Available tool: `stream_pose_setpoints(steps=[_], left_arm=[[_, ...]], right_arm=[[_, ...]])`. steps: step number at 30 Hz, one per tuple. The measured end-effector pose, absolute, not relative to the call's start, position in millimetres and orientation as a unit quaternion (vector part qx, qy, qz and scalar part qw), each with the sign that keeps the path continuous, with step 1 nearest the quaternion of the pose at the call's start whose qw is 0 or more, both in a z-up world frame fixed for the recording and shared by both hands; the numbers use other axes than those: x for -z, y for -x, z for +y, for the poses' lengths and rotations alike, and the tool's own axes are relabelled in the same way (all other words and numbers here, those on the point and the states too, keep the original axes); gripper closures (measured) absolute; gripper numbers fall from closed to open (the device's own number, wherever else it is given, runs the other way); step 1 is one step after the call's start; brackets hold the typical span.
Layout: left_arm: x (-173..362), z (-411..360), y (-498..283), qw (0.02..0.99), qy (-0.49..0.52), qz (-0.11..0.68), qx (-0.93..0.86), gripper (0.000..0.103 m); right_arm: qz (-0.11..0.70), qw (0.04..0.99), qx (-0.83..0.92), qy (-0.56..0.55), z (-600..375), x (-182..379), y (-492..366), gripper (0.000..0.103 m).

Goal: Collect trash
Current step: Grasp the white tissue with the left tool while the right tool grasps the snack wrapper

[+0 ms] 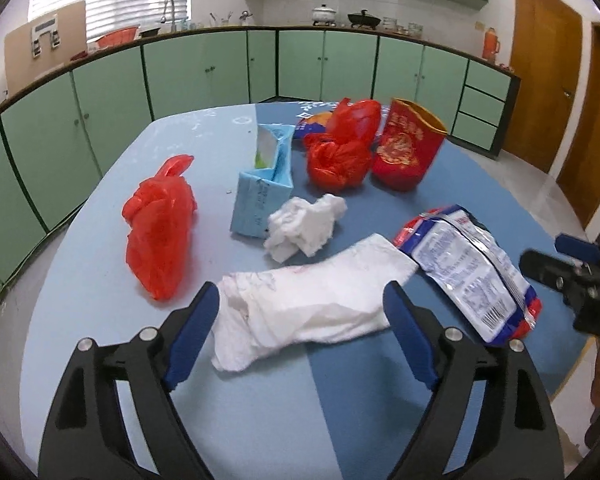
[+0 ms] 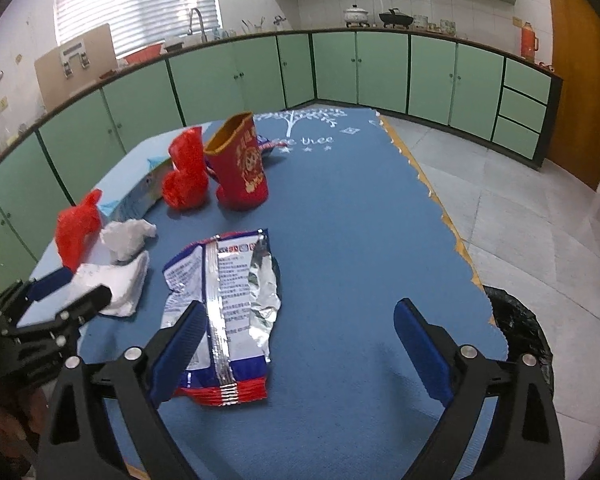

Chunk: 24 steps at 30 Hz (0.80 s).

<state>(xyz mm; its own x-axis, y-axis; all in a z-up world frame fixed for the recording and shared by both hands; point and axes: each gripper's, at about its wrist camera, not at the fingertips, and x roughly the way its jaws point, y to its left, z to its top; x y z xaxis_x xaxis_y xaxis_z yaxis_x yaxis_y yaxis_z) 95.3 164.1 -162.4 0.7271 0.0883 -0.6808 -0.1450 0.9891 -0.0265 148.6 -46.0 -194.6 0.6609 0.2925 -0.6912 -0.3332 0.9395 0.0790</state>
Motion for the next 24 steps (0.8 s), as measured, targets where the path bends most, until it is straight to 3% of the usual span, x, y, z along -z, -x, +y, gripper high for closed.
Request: stream_pose_setpoints(steps=[3,8,13,17,22,24], left_arm=[[168,165,-102,0.922,0.043,0.379,-0.059,0.021],[173,170,-102,0.918,0.054,0.388,-0.059,0.044],[173,177,-100,0.918,0.062,0.386,-0.065,0.078],[170,171,-99,0.920,0.057,0.384,-0.056,0.091],[163,158,-98,0.925,0.052,0.374,-0.036,0.096],[161,154,-98,0.927,0.049,0.370,-0.032,0.096]], right_arm=[[0.379,0.909,-0.170,0.032,-43,199,-150,0.010],[0.386,0.906,-0.171,0.039,-37,206,-154,0.010],[0.389,0.903,-0.178,0.041,-29,209,-157,0.010],[0.392,0.899,-0.191,0.040,-21,212,-158,0.012],[0.400,0.889,-0.216,0.041,-12,215,-157,0.035],[0.398,0.887,-0.230,0.041,-9,215,-155,0.051]])
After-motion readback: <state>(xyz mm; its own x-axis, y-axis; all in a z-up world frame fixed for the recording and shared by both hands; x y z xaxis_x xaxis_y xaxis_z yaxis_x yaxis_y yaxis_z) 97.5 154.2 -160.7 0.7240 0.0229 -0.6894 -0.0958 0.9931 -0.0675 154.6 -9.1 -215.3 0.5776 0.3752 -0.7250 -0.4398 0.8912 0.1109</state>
